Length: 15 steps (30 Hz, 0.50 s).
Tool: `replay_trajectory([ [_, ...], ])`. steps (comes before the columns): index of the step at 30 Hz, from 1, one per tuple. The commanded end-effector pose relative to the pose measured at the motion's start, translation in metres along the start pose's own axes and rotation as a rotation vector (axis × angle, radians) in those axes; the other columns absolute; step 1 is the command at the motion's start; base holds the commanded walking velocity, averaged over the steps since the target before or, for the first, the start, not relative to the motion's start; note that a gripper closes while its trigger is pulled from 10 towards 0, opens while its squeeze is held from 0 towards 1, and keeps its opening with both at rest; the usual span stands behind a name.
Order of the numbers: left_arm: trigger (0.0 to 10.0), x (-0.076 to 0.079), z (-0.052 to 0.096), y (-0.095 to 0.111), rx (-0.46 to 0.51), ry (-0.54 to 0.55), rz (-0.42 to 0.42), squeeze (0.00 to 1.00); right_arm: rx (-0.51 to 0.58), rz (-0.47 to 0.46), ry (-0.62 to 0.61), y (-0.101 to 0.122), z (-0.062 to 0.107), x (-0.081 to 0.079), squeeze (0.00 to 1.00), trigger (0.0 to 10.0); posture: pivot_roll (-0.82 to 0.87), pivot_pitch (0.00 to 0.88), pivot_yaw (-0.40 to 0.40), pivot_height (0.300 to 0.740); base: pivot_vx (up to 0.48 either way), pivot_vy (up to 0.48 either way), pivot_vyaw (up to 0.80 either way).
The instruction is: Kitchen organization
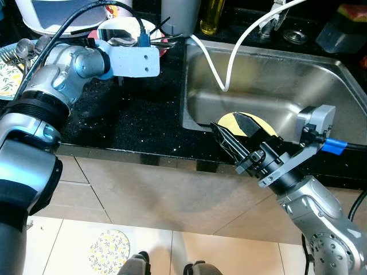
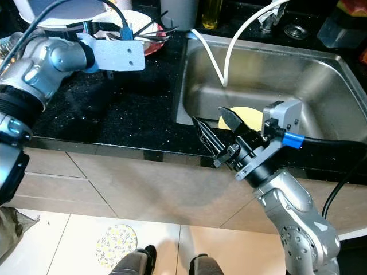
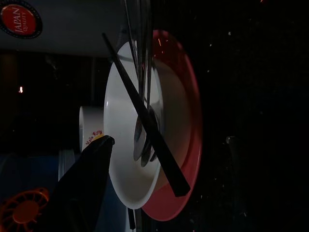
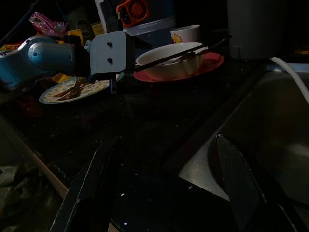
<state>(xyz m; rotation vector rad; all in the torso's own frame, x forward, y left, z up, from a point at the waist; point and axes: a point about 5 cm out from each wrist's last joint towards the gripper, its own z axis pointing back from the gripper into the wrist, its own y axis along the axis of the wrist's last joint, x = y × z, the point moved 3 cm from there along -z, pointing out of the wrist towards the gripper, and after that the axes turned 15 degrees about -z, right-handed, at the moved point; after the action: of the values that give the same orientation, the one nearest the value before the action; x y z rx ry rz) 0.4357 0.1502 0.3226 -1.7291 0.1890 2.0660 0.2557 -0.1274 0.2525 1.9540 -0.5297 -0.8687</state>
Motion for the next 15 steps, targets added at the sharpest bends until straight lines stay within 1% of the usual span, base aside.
replay_trajectory([
  [1,10.0,0.008,0.0021,-0.0091,-0.035,-0.028,-0.023,0.0,0.005,0.007,-0.004,0.0026,0.0028,-0.0004,0.0,10.0,-0.04,0.183,-0.066,0.74,0.0,0.0,0.0],
  [2,10.0,0.008,0.0019,-0.0097,-0.039,-0.027,-0.027,0.0,0.006,0.006,-0.004,0.0027,0.0027,-0.0005,0.0,10.0,-0.04,0.182,-0.067,0.74,0.0,0.0,0.0],
  [4,8.1,0.0082,0.0017,-0.0108,-0.047,-0.024,-0.027,0.0,0.007,0.006,-0.004,0.0028,0.0025,-0.0006,0.0,10.0,-0.04,0.182,-0.066,0.74,0.0,0.0,0.0],
  [5,8.1,0.0082,0.0017,-0.0108,-0.047,-0.024,-0.027,0.0,0.007,0.006,-0.004,0.0028,0.0025,-0.0006,0.0,10.0,-0.04,0.182,-0.066,0.74,0.0,0.0,0.0],
  [6,0.0,0.0086,0.0016,-0.0111,-0.049,-0.026,-0.026,0.0,0.008,0.006,-0.004,0.003,0.0026,-0.0007,0.0,10.0,-0.04,0.182,-0.065,0.74,0.0,0.0,0.0],
  [15,0.0,0.0091,0.0013,-0.0123,-0.058,-0.027,-0.031,0.0,0.012,0.005,-0.004,0.0039,0.0022,-0.0008,0.0,10.0,-0.04,0.18,-0.064,0.74,0.0,0.0,0.0],
])
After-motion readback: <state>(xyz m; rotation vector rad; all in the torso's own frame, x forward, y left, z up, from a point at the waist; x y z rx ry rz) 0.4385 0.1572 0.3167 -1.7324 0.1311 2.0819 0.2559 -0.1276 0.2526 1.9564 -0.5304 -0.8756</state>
